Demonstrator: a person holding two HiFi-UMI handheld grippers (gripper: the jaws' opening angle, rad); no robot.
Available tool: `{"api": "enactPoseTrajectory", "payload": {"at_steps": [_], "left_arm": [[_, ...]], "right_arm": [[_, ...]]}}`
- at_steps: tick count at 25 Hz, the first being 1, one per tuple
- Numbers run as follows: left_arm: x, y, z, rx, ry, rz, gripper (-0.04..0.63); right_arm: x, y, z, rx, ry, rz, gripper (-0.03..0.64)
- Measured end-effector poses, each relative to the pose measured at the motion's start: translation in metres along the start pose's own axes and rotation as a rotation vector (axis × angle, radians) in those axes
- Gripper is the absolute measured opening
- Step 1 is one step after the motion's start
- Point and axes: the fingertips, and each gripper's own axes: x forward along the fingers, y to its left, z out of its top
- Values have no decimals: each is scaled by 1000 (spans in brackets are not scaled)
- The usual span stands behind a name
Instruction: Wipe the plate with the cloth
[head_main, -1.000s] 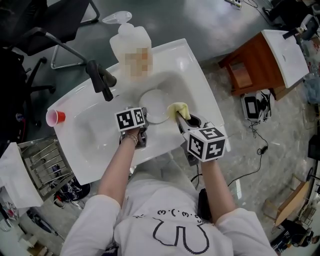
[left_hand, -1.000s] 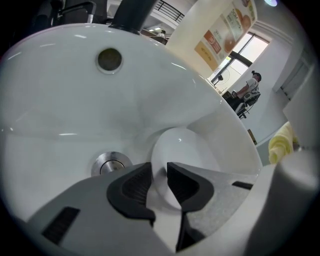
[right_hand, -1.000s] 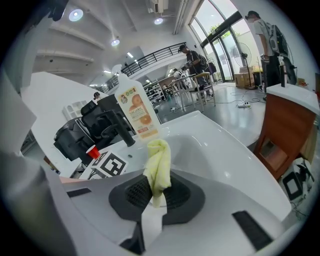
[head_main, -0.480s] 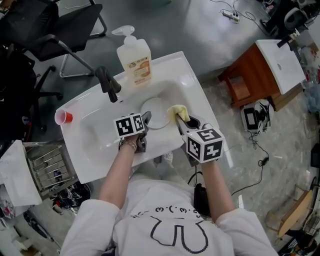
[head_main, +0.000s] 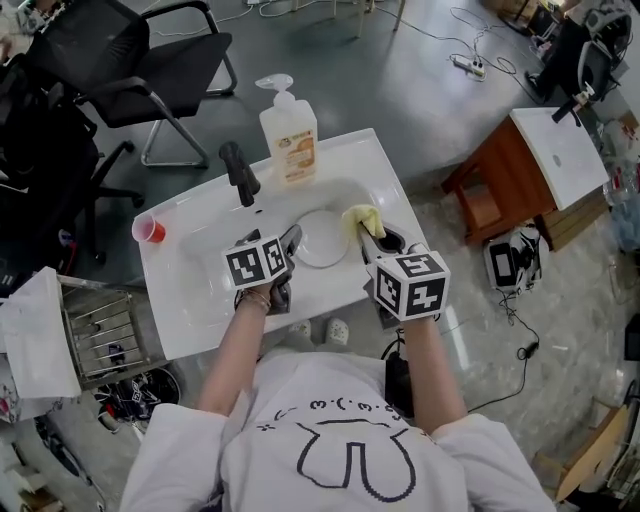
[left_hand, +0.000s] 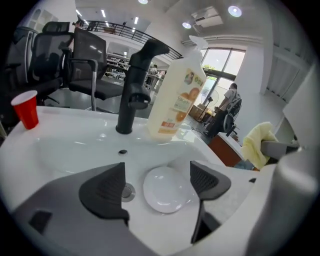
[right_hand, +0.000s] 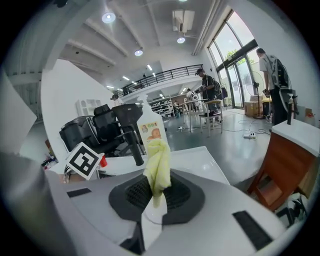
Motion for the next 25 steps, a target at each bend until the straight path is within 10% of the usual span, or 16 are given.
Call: {"api": "enactPoseTrajectory", "payload": {"at_steps": [14,25], "left_arm": [[-87,-26,82,139,-244,-20,396],[-161,-64,173,422,-548,-64,394]], "right_arm": [[-27,22,73,-95,-135,-39,48],[-54,41,133,-221,-318,-101,48]]}}
